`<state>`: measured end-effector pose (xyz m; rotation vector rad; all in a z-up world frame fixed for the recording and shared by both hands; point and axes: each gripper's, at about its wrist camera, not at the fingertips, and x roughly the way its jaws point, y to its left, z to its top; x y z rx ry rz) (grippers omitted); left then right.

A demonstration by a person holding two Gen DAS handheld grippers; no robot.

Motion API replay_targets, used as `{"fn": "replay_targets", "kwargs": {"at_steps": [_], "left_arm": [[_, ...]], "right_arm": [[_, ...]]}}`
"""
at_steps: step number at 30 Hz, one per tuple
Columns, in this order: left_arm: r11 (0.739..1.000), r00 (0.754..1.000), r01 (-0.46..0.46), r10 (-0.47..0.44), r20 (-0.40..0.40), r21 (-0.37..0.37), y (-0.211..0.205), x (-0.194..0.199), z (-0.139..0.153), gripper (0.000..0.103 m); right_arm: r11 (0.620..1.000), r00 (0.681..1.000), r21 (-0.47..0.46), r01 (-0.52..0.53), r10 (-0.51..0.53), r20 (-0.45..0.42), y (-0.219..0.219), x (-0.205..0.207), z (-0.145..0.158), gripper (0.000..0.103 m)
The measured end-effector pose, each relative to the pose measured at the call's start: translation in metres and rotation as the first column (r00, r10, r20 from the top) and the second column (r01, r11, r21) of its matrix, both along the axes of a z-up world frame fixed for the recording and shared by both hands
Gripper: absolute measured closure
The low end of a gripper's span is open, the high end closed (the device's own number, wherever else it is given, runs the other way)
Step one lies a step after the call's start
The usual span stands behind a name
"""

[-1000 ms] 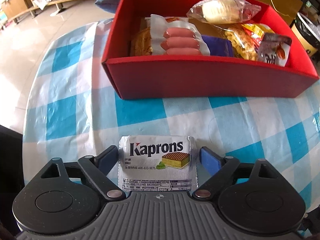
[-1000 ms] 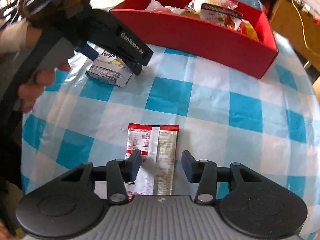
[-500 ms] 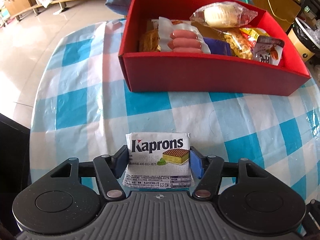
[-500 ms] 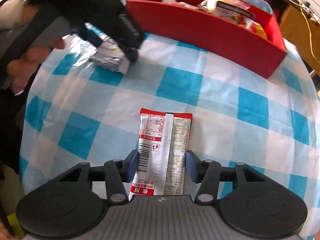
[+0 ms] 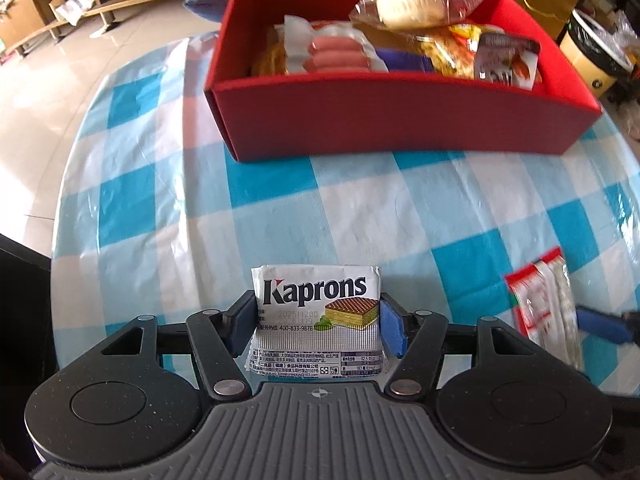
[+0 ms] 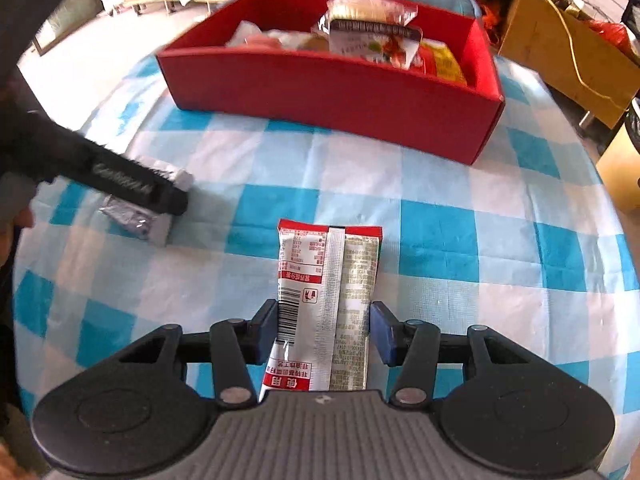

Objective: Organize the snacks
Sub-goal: 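Carry Kaprons packet to red box with left tool while right tool carries stick packet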

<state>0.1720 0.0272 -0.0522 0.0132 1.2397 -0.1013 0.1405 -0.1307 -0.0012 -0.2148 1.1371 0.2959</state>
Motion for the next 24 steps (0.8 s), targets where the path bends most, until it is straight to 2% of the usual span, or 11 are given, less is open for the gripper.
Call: {"fn": "replay_targets", "kwargs": {"at_steps": [2,5,8,9,10,14,15,17,19,20,24], "left_arm": [[1.000,1.000,0.012,-0.012,0.014,0.020,-0.004,-0.002,0.000,0.033],[0.999,0.999,0.019,-0.021,0.030,0.049,-0.008,-0.004,-0.001,0.029],[0.998,0.999,0.019,-0.022,0.040,0.063,-0.009,-0.005,-0.001,0.022],[0.998,0.999,0.015,-0.018,0.042,0.068,-0.009,-0.005,-0.002,0.019],[0.998,0.999,0.009,-0.012,0.042,0.069,-0.007,-0.005,-0.003,0.018],[0.998,0.999,-0.002,0.000,0.044,0.056,-0.002,-0.004,-0.005,0.013],[0.999,0.999,-0.003,0.001,0.043,0.052,-0.001,-0.004,-0.005,0.012],[0.999,0.999,-0.008,0.006,0.034,0.039,0.001,-0.002,-0.005,0.012],[1.000,1.000,-0.009,0.009,0.029,0.024,0.004,-0.003,-0.005,0.015],[1.000,1.000,-0.002,0.002,0.028,0.007,0.003,-0.004,-0.003,0.023],[0.999,0.999,0.026,-0.027,0.038,0.020,-0.004,-0.006,0.001,0.032]], "right_arm": [[1.000,1.000,-0.002,-0.009,0.009,0.008,0.001,0.001,-0.001,0.056],[1.000,1.000,0.025,-0.003,0.002,0.017,-0.001,0.004,-0.004,0.047],[0.998,0.999,0.061,-0.032,0.032,0.005,0.002,0.003,-0.007,0.024],[0.996,0.999,0.075,-0.045,0.046,-0.004,0.003,0.004,-0.010,0.010],[0.996,0.999,0.078,-0.050,0.051,-0.010,0.004,0.003,-0.012,0.003],[0.998,0.999,0.060,-0.029,0.031,-0.025,0.007,0.004,-0.012,0.003],[0.998,0.999,0.053,-0.029,0.030,-0.026,0.006,0.004,-0.011,0.006],[0.999,0.999,0.012,-0.032,0.032,-0.006,0.006,0.002,-0.009,0.020],[0.999,0.999,-0.020,-0.040,0.041,0.022,0.004,-0.002,-0.006,0.046],[0.999,0.999,-0.007,-0.040,0.040,0.024,0.001,-0.003,-0.003,0.051],[1.000,1.000,0.013,-0.017,0.016,0.023,-0.004,-0.003,-0.001,0.058]]}}
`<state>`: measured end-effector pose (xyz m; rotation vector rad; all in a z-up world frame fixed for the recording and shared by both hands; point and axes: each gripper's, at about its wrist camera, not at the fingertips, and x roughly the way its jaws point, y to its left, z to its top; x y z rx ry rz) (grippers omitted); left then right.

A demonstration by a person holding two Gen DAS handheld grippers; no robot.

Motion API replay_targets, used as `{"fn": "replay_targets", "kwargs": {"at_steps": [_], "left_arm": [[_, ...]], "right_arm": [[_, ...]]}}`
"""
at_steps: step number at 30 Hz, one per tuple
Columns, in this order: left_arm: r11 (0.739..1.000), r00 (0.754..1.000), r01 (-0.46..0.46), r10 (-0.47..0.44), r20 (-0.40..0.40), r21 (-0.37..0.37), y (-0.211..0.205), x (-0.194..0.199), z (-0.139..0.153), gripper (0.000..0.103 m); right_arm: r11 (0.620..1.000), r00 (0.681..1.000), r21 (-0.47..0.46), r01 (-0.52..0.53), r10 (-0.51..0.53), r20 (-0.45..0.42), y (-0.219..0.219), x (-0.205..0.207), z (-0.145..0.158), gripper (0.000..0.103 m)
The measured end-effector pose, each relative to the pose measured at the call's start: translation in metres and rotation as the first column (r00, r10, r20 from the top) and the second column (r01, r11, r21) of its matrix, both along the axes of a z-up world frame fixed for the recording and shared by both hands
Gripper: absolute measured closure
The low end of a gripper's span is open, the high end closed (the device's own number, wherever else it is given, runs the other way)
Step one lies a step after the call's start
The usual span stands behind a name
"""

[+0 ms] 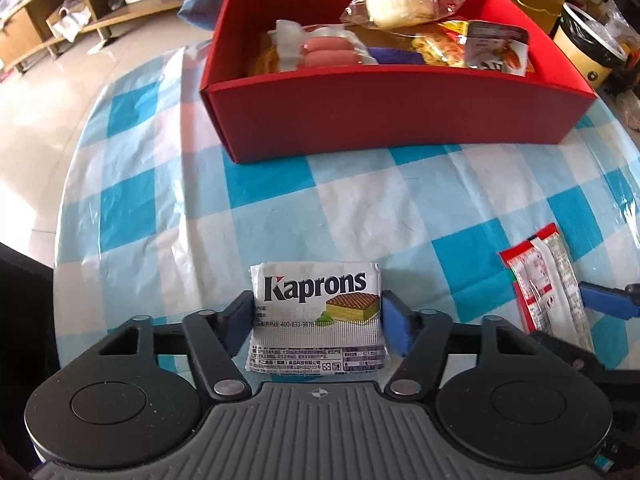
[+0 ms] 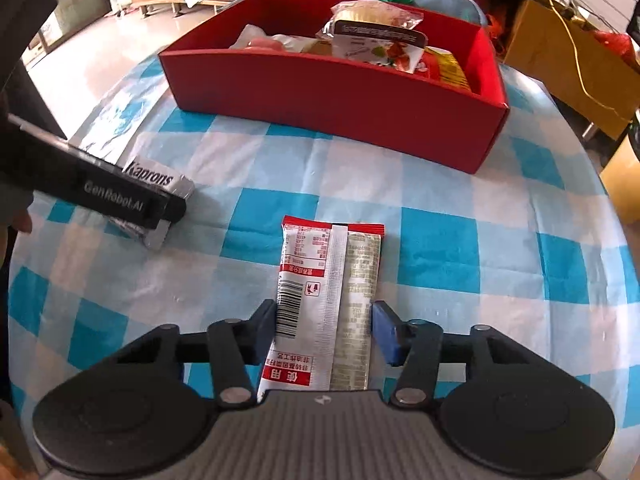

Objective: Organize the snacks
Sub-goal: 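Carry Kaprons packet to red box with left tool while right tool carries stick packet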

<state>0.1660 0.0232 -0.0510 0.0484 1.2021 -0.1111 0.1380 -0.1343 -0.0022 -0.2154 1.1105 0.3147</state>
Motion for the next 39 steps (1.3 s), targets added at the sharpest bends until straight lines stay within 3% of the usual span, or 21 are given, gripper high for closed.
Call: {"fn": "replay_targets", "kwargs": {"at_steps": [21,39], "left_arm": [[0.995,0.995,-0.045,0.053,0.085,-0.091,0.007,0.004,0.034,0.035],[0.995,0.986,-0.047,0.061,0.153,-0.091,0.000,0.009,0.053,0.035]], "right_arm": [[0.996,0.985,0.068,0.062,-0.072,0.157,-0.016,0.013,0.049,0.061],[0.992,0.968,0.097,0.081,-0.101,0.229,-0.018,0.027,0.070,0.061]]}}
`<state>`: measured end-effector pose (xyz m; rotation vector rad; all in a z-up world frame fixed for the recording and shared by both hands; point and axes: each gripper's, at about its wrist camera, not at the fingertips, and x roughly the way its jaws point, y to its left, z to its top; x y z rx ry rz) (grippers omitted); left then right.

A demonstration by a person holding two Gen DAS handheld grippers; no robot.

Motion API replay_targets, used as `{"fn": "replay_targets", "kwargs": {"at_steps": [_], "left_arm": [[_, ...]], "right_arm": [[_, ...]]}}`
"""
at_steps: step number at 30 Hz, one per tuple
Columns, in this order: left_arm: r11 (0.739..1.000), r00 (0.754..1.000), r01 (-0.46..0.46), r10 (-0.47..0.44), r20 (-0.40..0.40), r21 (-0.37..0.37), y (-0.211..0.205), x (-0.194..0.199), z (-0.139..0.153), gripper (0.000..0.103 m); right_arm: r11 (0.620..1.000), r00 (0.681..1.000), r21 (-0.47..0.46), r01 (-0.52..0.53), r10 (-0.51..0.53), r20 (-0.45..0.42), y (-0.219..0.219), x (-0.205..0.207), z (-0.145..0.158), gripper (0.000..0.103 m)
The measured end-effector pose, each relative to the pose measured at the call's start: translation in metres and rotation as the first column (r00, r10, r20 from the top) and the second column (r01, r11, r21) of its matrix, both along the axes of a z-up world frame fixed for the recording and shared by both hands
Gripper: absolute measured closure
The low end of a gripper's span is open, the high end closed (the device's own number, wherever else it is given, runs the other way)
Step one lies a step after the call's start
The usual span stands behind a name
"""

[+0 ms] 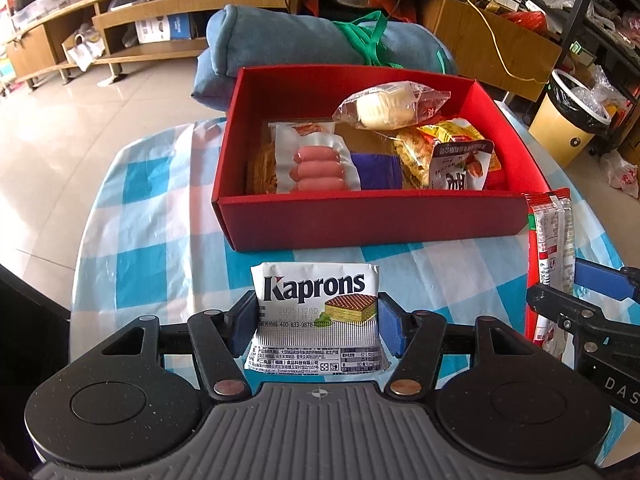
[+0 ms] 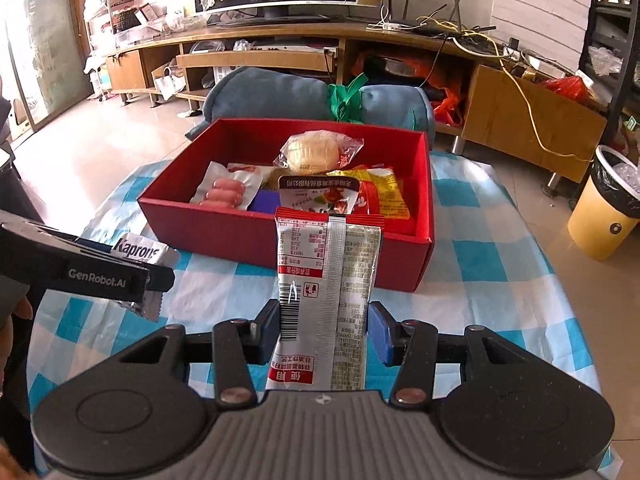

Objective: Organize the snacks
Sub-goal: 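Carry Kaprons packet to red box with left tool while right tool carries stick packet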

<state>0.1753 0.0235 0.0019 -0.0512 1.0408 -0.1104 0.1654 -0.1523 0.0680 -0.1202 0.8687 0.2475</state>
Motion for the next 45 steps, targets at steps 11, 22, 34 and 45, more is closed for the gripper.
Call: {"fn": "replay_targets", "kwargs": {"at_steps": [11,22,34,45], "left_arm": [[1.000,1.000,-0.010,0.010,0.022,0.000,0.000,0.002,0.007,0.035],[1.000,0.998,-0.028,0.028,0.063,0.006,0.001,0.004,0.018,0.035],[0.998,0.993,-0.056,0.054,0.110,0.021,-0.003,0.026,0.031,0.035],[0.994,0.990,-0.096,0.091,0.107,0.044,-0.010,0.075,0.025,0.035]], "right_arm": [[1.000,1.000,0.002,0.007,-0.007,0.018,-0.002,0.002,0.004,0.061],[1.000,0.999,0.014,0.019,-0.019,0.043,-0.006,0.009,0.012,0.061],[1.000,0.997,0.017,0.007,-0.008,0.074,-0.001,0.038,0.019,0.061],[1.000,0.996,0.028,-0.012,0.009,0.087,0.007,0.092,0.018,0.061]]}}
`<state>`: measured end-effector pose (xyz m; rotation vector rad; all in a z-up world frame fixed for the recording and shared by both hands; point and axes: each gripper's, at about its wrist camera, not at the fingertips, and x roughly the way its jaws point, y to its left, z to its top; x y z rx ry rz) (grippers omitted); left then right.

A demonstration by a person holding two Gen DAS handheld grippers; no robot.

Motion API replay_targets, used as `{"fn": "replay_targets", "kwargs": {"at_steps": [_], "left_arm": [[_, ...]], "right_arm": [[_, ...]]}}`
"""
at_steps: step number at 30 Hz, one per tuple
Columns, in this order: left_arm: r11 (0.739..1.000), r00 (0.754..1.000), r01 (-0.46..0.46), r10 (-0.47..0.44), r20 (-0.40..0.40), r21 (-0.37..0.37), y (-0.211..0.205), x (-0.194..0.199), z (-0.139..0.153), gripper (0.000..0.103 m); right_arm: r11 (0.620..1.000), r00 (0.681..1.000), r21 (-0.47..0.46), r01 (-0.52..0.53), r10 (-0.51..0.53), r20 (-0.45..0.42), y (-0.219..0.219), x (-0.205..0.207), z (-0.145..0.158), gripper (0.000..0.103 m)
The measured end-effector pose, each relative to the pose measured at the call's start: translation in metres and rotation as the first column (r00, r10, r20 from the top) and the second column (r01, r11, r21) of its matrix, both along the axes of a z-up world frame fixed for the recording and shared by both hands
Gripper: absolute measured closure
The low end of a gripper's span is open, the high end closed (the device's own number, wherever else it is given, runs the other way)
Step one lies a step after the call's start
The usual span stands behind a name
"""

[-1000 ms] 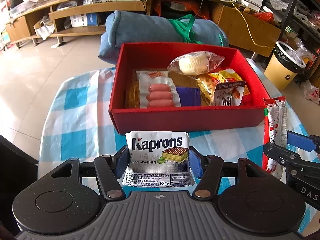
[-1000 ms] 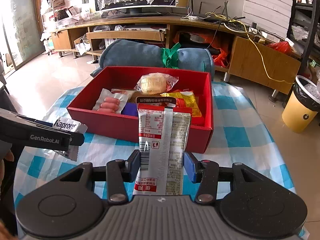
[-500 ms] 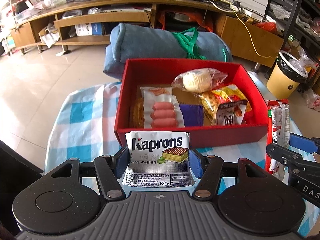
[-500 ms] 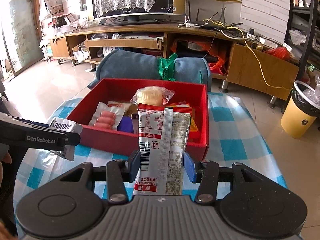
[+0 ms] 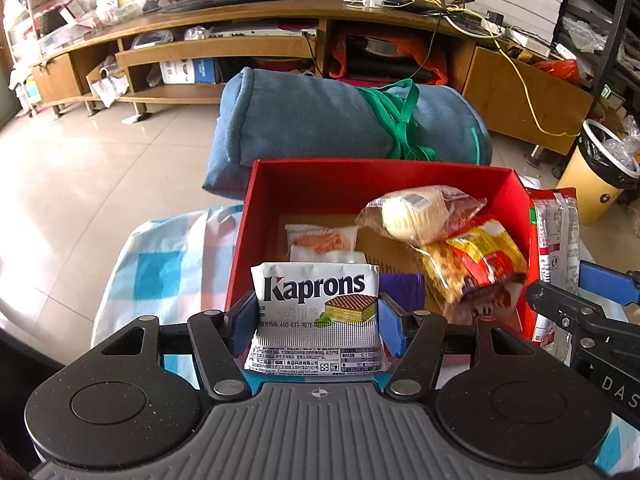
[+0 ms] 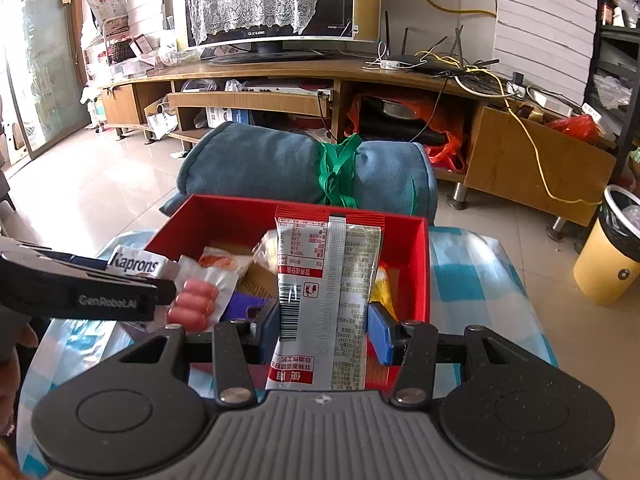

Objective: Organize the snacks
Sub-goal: 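Carry Kaprons packet to red box with left tool while right tool carries stick packet, then open left tool releasing Kaprons packet while right tool releases stick packet in box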

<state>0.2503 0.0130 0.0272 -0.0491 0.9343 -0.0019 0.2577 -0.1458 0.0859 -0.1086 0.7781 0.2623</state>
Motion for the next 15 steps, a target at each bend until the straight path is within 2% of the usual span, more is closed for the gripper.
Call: {"fn": "replay_targets", "kwargs": {"at_steps": [15], "left_arm": [[0.999,0.998,-0.027,0.029,-0.057,0.042,-0.009,0.047,-0.028,0.035]], "right_arm": [[1.000,0.999,0.005,-0.010,0.010,-0.052,0.007,0.051,-0.029,0.062]]}}
